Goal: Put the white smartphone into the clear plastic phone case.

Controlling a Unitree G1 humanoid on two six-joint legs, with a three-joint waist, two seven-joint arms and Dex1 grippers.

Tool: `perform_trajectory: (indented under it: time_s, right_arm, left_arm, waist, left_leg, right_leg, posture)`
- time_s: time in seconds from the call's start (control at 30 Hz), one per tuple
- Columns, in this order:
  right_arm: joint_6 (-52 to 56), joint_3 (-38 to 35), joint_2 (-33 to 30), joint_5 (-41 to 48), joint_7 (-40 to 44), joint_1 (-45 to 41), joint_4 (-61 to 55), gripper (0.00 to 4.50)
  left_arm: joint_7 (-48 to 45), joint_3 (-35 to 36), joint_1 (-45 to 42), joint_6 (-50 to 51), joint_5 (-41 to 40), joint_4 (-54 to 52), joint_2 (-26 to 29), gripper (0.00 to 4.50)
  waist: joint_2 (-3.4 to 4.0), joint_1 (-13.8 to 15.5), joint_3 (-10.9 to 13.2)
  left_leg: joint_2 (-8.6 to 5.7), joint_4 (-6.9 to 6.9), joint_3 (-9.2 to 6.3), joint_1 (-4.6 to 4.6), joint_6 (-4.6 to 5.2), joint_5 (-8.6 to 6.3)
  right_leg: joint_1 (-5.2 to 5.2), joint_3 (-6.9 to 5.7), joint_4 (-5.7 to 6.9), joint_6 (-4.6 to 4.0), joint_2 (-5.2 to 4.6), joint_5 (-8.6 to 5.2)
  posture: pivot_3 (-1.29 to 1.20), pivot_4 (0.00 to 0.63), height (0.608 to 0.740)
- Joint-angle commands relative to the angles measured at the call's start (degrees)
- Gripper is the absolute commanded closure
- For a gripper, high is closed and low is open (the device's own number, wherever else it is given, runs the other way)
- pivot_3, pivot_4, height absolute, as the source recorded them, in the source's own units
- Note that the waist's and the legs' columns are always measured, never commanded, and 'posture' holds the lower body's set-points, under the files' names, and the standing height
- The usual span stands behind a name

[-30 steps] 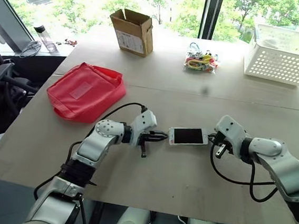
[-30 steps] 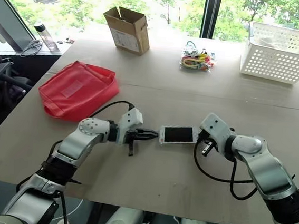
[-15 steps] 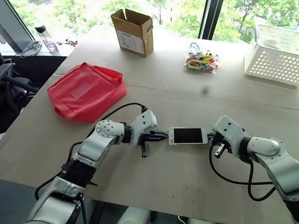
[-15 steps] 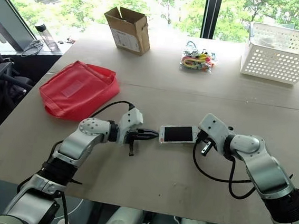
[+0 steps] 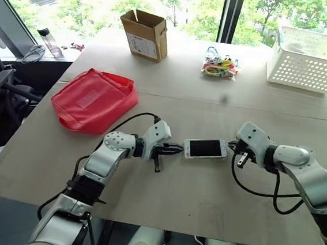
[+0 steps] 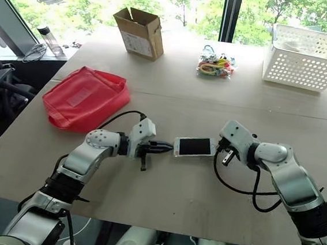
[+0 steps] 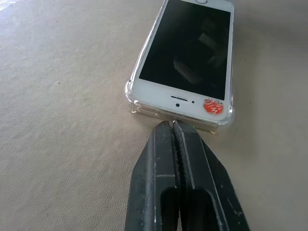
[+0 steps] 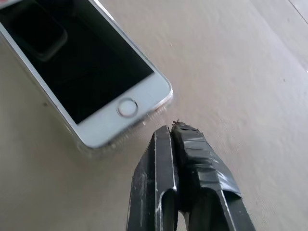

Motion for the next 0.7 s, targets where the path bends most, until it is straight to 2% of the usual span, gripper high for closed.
perform_trajectory:
  time_s: [0.03, 0.2, 0.53, 0.7]
  right_arm:
    - [-1.3, 1.72, 1.48, 0.36, 0.92, -0.47, -1.87, 4.5]
    - [-1.63, 0.73, 2.09, 0.3, 1.09, 0.39, -1.77, 4.5]
    - [-1.97, -10.83, -1.2, 1.96, -0.44, 4.31, 0.2, 4.5]
    - [-7.09, -12.68, 2.93, 5.91, 1.08, 3.12, 0.65, 4.5]
  left_arm:
    - [-0.33, -0.87, 0.68, 0.22, 0.07, -1.31, 0.18, 4.45]
    - [-0.55, 0.15, 1.27, -0.14, -0.58, -1.52, 0.58, 4.45]
    - [0.39, 9.43, 2.57, 3.6, -9.04, -4.05, 1.23, 4.45]
    - [-0.38, 6.62, 0.64, 4.07, -9.42, -5.08, -0.91, 4.45]
  waist:
    - [0.0, -0.05, 0.0]
    - [0.01, -0.19, -0.01]
    - [0.01, -0.05, 0.01]
    - [0.0, -0.08, 0.0]
  left_leg:
    - [0.0, 0.0, 0.01, 0.0, 0.0, 0.0]
    - [0.0, 0.0, 0.0, 0.04, -0.01, 0.0]
    - [0.0, 0.0, 0.01, 0.01, 0.0, 0.0]
    - [0.0, 0.0, 0.01, 0.02, 0.0, 0.0]
  right_leg:
    - [0.0, 0.01, -0.01, 0.0, 0.0, 0.0]
    - [0.0, 0.02, 0.04, 0.0, 0.02, 0.0]
    - [-0.01, 0.02, 0.03, 0.0, 0.01, 0.0]
    - [0.0, 0.02, 0.03, 0.0, 0.02, 0.0]
  posture:
    - [0.0, 0.15, 0.74]
    - [0.0, 0.15, 0.74]
    - [0.0, 0.15, 0.74]
    - [0.0, 0.15, 0.74]
